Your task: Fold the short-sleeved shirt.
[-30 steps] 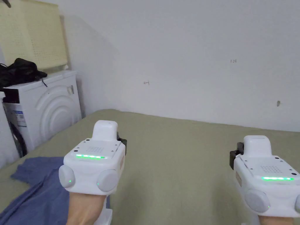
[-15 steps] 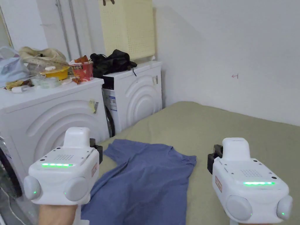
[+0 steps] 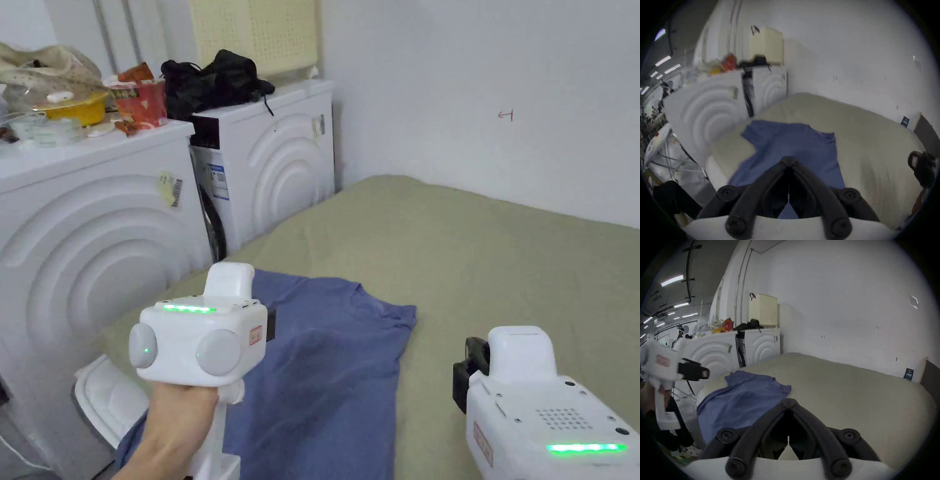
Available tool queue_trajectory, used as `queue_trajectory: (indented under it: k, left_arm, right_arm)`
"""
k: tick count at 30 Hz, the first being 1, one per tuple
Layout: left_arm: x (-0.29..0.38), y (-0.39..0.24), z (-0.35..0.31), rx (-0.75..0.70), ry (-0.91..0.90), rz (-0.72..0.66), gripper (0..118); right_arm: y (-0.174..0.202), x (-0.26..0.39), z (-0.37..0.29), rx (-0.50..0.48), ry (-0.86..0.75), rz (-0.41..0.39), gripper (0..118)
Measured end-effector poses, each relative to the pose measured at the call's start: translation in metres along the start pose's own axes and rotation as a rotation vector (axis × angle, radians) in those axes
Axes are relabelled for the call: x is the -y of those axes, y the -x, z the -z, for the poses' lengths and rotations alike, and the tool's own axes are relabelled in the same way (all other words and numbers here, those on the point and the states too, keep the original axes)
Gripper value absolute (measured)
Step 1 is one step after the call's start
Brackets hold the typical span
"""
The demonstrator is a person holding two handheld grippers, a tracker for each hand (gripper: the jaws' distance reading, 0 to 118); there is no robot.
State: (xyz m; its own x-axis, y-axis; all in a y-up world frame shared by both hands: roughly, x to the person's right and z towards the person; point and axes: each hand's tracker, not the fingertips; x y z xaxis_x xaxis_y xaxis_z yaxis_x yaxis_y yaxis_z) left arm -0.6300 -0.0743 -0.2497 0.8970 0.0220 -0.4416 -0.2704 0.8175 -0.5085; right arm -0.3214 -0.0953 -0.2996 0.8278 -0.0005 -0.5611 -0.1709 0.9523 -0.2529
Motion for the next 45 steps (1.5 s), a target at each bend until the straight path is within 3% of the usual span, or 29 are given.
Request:
queue_trajectory:
  k: [6,9,10,11,13,17,22,24,26,27,28,32,36,45]
  left_arm:
    - [0.004,-0.018,0.144,0.036,0.291,0.033,0]
    - [0.011,-0.019,0.176,0.06,0.374,0.05,0]
    - [0.012,-0.019,0.182,0.067,0.402,0.049,6]
    - [0.014,-0.018,0.187,0.084,0.428,0.034,31]
    - [0.018,-0.016,0.193,0.132,0.483,0.018,118]
    - [0.025,-0.016,0.202,0.016,0.435,0.049,113]
    - [0.038,-0.025,0.214,0.008,0.477,0.098,111]
    - [0.037,-0.025,0.213,0.011,0.464,0.117,103]
    - [0.034,-0.03,0.206,0.009,0.424,0.115,62]
    - [0.031,-0.032,0.201,0.001,0.398,0.12,25]
    - [0.028,-0.031,0.201,-0.011,0.402,0.131,1]
    - [0.016,-0.034,0.176,-0.031,0.366,0.105,1]
    - [-0.011,-0.06,0.116,0.05,0.281,0.103,1]
    - [-0.066,-0.202,-0.028,0.293,0.085,0.267,1]
  right_arm:
    - [-0.013,0.039,0.036,-0.005,0.107,0.009,0]
    - [-0.018,0.051,0.045,-0.006,0.124,-0.006,0]
    - [-0.019,0.054,0.046,-0.005,0.132,-0.009,0]
    - [-0.02,0.057,0.048,-0.009,0.138,-0.011,0]
    - [-0.022,0.062,0.051,-0.008,0.147,-0.011,0]
    - [-0.025,0.067,0.053,0.001,0.165,0.004,0]
    - [-0.029,0.068,0.052,0.009,0.171,-0.006,0]
    - [-0.033,0.065,0.052,0.017,0.167,0.001,0]
    - [-0.037,0.062,0.052,0.025,0.164,0.008,0]
    - [-0.038,0.061,0.051,0.029,0.164,0.01,0]
    - [-0.04,0.06,0.049,0.035,0.161,0.014,0]
    - [-0.055,0.054,0.029,0.059,0.153,0.038,0]
    - [-0.082,0.047,-0.004,0.119,0.132,0.05,0]
    - [-0.173,0.036,-0.123,0.342,0.062,0.104,0]
